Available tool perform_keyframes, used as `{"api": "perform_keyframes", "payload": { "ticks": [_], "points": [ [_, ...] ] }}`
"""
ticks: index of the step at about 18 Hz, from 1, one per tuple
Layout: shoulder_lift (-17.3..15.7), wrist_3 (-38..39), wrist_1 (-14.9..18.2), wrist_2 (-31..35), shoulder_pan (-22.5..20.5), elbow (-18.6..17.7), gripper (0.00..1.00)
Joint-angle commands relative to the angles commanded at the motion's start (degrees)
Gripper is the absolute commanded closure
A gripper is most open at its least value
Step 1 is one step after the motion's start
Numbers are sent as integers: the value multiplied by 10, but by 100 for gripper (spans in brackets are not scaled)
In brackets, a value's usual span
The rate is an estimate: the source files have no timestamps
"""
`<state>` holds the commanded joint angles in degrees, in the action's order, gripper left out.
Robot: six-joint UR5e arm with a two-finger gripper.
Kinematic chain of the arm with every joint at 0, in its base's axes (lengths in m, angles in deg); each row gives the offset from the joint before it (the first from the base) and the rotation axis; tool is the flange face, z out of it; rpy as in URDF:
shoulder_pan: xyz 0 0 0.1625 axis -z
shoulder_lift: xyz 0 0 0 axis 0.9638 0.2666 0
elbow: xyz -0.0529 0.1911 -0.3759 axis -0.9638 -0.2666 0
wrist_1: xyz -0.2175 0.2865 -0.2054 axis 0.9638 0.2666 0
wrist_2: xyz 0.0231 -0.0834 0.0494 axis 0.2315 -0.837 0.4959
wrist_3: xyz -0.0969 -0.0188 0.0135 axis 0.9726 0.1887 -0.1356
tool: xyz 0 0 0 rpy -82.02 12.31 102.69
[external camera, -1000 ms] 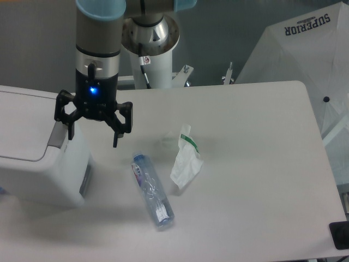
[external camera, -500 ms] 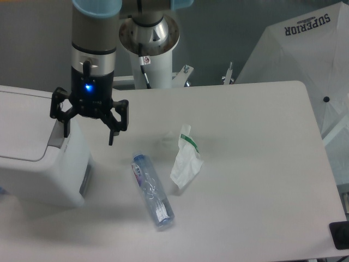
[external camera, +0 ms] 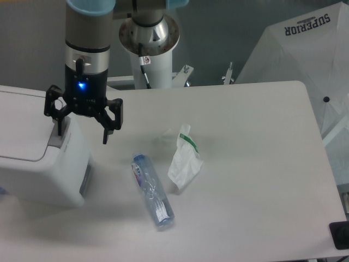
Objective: Open the trash can
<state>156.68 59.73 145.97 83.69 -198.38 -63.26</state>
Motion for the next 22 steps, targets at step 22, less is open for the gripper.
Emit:
{"api": "perform_keyframes", "payload": {
  "ticks": [22],
  "points": [
    [4, -60, -6, -1, -90, 37, 0]
  ]
}}
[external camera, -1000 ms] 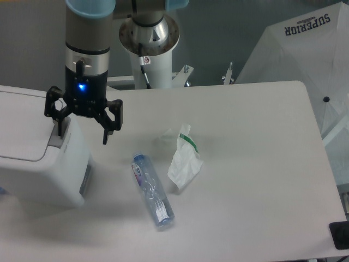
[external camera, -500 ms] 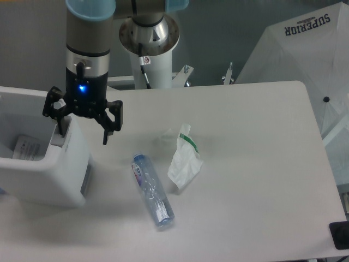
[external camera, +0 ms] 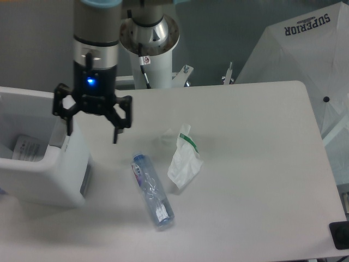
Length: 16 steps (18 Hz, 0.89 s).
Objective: Open the trash can
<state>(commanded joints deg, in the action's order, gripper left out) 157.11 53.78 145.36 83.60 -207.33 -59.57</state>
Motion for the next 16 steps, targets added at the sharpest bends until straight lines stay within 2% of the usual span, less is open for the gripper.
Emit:
{"api": "perform_keyframes", "payload": {
  "ticks": [4, 7, 11, 16],
  "points": [
    [22, -91, 0, 0, -70, 0, 0],
    [47, -128, 0, -1, -116, -1, 0],
    [86, -190, 0, 2, -146, 3, 0],
    [104, -289, 2, 18, -180, -5, 0]
  ]
}}
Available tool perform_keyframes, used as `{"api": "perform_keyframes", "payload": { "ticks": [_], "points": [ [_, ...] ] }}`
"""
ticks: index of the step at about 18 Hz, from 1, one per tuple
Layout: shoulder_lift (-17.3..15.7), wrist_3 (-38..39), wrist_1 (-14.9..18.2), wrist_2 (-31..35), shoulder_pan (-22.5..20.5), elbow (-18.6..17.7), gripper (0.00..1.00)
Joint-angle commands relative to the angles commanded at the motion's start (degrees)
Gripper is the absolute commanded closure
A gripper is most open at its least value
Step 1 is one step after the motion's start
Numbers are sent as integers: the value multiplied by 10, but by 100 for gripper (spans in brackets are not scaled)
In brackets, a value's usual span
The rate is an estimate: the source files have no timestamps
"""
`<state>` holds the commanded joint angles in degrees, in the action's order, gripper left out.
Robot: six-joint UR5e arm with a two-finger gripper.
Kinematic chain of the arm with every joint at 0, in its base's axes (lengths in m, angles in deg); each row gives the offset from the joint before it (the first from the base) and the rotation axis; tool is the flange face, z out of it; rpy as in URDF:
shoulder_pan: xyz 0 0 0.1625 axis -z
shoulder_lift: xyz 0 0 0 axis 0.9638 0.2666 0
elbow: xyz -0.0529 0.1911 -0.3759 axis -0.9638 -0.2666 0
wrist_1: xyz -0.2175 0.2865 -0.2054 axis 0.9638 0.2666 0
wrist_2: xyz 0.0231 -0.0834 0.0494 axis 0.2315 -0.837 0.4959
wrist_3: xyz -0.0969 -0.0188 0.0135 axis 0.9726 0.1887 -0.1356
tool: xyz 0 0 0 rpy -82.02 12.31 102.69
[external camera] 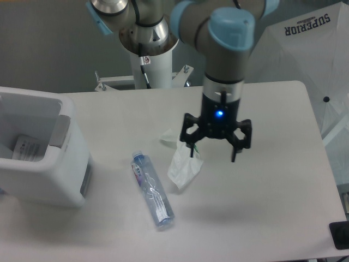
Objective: Open the trash can
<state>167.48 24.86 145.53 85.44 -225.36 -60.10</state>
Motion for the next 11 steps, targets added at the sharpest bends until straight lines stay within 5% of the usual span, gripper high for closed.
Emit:
{"api": "perform_keyframes", "payload": {
  "ticks": [5, 11],
  "points": [
    [25, -121, 2, 61, -18, -6, 0],
    [34, -148, 3, 98, -18, -6, 0]
  ]
}}
